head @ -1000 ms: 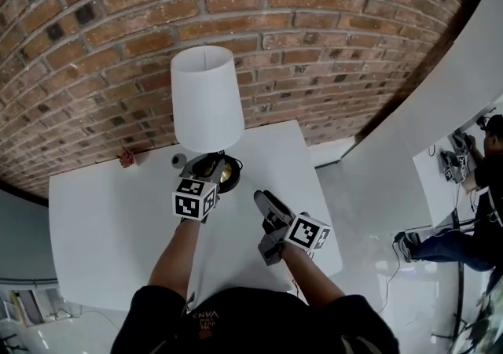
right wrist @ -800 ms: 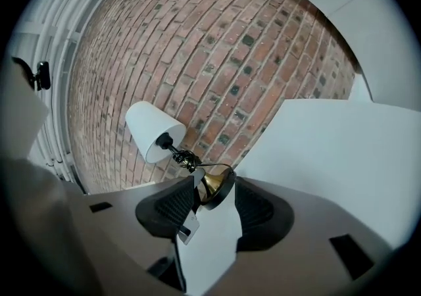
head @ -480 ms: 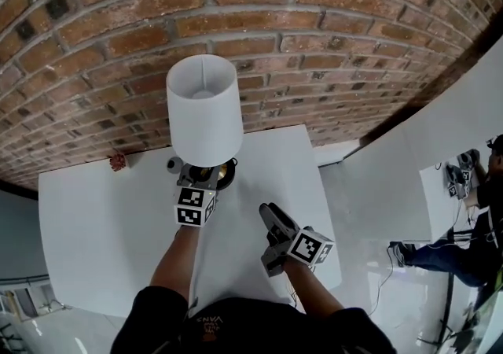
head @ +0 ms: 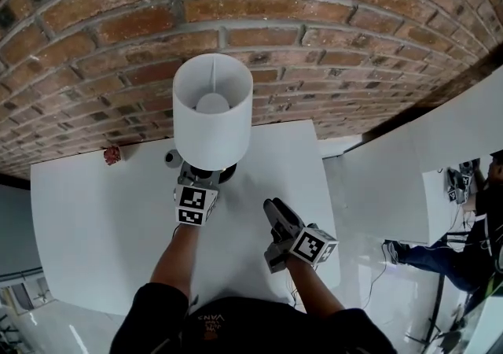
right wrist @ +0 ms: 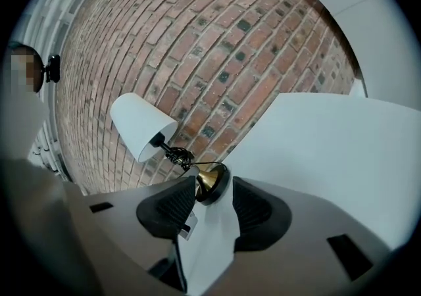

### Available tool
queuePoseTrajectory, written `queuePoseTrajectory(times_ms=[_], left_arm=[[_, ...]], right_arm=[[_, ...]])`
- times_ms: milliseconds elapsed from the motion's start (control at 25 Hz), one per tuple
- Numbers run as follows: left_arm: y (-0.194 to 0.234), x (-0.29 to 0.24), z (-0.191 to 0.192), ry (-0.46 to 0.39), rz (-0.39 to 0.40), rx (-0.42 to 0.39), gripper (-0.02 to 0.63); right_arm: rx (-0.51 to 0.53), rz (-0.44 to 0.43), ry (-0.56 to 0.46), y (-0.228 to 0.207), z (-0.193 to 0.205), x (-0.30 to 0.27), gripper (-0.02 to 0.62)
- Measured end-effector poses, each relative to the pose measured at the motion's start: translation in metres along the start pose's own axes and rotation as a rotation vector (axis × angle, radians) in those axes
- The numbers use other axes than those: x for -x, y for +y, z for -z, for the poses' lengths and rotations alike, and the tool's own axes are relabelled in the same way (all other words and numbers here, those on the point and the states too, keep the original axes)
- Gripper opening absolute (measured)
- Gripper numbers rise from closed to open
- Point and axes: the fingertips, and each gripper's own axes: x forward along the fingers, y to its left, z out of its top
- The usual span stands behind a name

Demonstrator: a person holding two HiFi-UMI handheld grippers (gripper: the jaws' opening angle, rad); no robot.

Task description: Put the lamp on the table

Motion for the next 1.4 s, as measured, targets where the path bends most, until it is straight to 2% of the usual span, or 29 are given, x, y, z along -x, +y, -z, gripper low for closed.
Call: queuePoseTrajectory(times_ms=[320, 560, 840, 1040, 1160, 1400], left_arm=[[0.003, -0.001, 0.005, -0.040, 0.019, 0.002, 0.104], [-0.002, 0.002, 0.011, -0.019, 0.032, -0.048, 0.109], [-0.002, 0.004, 0.013, -0.021, 0.032, -0.046, 0.111], [-0.003, 0.013, 0.019, 0.001, 0.054, -0.013, 0.131], [-0.003, 0.022, 0.019, 0.009, 0.058, 0.001, 0.167], [-0.011, 0.051, 0.023, 0.025, 0.054, 0.000, 0.207]], right_arm=[[0.007, 0.014, 0.016, -0.004, 0.005, -0.003, 0.167], [0.024, 0.013, 0.020, 0.002, 0.007, -0.002, 0.167], [0.043, 0.028, 0.003, 0.003, 0.006, 0.010, 0.167], [0.040, 0.035, -0.003, 0.006, 0.012, 0.020, 0.167], [0.040, 0.033, -0.008, 0.011, 0.016, 0.025, 0.167], [0.043, 0.022, -0.019, 0.022, 0.026, 0.038, 0.167]])
